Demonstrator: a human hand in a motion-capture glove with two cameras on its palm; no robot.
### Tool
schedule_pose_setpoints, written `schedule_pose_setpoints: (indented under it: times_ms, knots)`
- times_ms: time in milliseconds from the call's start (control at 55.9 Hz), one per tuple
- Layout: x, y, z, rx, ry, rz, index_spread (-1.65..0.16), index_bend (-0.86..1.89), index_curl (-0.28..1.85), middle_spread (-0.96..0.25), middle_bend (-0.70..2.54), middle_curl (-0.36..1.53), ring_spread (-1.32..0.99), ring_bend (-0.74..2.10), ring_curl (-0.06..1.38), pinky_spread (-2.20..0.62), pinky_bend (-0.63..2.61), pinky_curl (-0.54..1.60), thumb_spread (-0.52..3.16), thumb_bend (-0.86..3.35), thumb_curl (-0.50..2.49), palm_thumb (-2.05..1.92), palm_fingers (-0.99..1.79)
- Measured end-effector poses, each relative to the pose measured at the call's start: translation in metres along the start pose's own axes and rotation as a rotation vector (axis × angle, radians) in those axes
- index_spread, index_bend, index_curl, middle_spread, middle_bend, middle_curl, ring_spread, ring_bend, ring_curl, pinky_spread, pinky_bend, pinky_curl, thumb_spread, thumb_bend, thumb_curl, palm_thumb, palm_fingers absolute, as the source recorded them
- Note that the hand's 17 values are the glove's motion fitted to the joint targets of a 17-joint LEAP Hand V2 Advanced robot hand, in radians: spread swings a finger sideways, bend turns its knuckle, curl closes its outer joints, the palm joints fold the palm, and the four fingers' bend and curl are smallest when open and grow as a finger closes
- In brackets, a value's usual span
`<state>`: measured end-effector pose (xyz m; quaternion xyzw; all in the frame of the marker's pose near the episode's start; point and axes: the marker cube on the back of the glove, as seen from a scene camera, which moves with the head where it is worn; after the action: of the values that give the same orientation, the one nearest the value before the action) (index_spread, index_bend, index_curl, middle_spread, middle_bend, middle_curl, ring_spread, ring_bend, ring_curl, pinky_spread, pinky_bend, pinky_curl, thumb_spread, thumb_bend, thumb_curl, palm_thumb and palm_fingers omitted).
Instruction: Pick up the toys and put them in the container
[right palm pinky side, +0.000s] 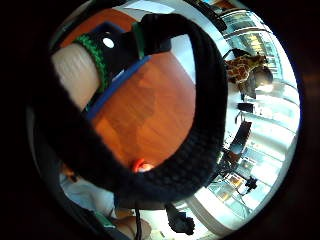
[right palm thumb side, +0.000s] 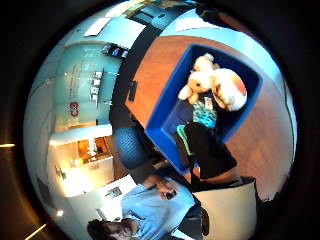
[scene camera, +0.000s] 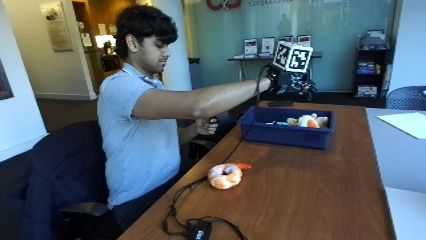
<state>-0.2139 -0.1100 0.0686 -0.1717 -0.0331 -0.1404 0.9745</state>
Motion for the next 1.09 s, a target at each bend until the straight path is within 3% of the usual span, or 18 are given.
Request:
schedule_pose_setpoints:
  times_ms: [519, 894, 1002, 1091]
  knots:
    - [0.102, 0.172, 0.065, -0.086, 0.002, 0.048, -0.31, 0.18, 0.37, 0.04, 0.13, 0.24, 0.02, 0.27, 0.27, 0.06, 1.09, 0.35, 1.50, 0.08, 0.27, -0.01, -0.13]
    - [0.121, 0.270, 0.233, -0.274, 0.032, 0.153, -0.31, 0.12, 0.32, 0.04, 0.12, 0.20, 0.02, 0.14, 0.23, 0.06, 1.17, 0.36, 1.51, 0.08, 0.29, 0.04, -0.21]
    - [0.114, 0.269, 0.256, -0.105, 0.036, 0.134, -0.31, 0.09, 0.29, 0.04, 0.16, 0.21, 0.02, 0.22, 0.24, 0.02, 1.17, 0.36, 1.60, 0.11, 0.29, 0.08, -0.13]
    - [0.116, 0.265, 0.254, 0.075, 0.039, 0.100, -0.32, 0.13, 0.27, 0.03, 0.30, 0.26, 0.00, 0.46, 0.30, -0.02, 1.06, 0.33, 1.70, 0.19, 0.29, 0.14, 0.25]
